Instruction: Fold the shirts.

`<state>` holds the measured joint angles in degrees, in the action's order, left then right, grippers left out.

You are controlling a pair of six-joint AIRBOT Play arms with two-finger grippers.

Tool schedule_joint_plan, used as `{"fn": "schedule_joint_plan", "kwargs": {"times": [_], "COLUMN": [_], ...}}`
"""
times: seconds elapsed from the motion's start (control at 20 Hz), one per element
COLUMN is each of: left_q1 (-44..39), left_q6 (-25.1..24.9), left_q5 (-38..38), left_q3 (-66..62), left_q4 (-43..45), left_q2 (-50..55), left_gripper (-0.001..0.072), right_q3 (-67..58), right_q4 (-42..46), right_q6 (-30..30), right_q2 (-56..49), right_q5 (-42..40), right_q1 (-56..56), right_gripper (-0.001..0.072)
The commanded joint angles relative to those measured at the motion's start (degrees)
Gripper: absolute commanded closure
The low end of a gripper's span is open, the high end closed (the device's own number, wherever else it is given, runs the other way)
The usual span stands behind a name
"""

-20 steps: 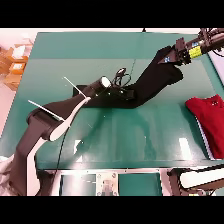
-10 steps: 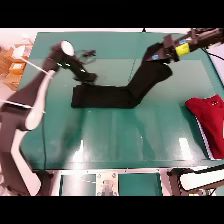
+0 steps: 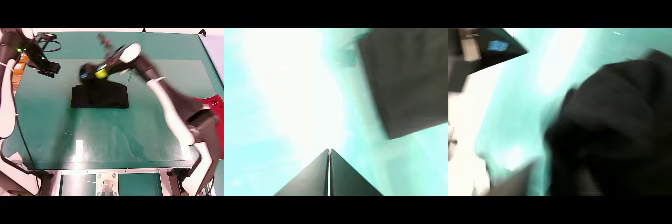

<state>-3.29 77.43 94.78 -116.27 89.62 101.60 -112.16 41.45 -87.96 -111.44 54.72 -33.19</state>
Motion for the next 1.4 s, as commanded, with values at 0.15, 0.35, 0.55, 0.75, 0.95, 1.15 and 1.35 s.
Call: {"fn": "schedule_joint_plan", "kwargs": {"times": [0.15,0.35,0.55,0.75,0.95,1.15,1.35], "left_q1": [3.8,5.8,5.9,5.9,5.9,5.9,5.9], "left_q6": [-3.0,-3.0,-2.9,-2.4,-2.3,-1.2,-1.2], "left_q5": [3.2,3.3,3.4,3.4,3.3,3.4,3.8], "left_q3": [0.0,0.0,0.0,0.0,0.0,0.0,0.0], "left_q4": [2.0,1.9,0.6,-0.1,-0.1,-0.3,-0.5], "left_q2": [-1.3,-1.3,-1.3,-1.3,-1.3,-1.3,-1.3], "left_gripper": [0.0687,0.0686,0.0686,0.0686,0.0687,0.0687,0.0687], "right_q3": [-0.4,-0.3,5.5,17.3,24.9,24.0,18.6], "right_q4": [3.8,6.9,9.1,7.9,-3.9,-13.9,-14.3], "right_q6": [-0.1,-1.4,-3.6,-2.8,2.4,6.8,6.0], "right_q2": [-4.8,-1.5,0.1,0.1,-0.7,-1.4,2.5], "right_q5": [-0.3,19.2,27.0,19.9,11.0,9.2,10.9], "right_q1": [1.9,18.7,30.1,28.8,24.5,21.5,24.3], "right_gripper": [0.0276,0.0299,0.0266,0.0169,0.0169,0.062,0.07]}}
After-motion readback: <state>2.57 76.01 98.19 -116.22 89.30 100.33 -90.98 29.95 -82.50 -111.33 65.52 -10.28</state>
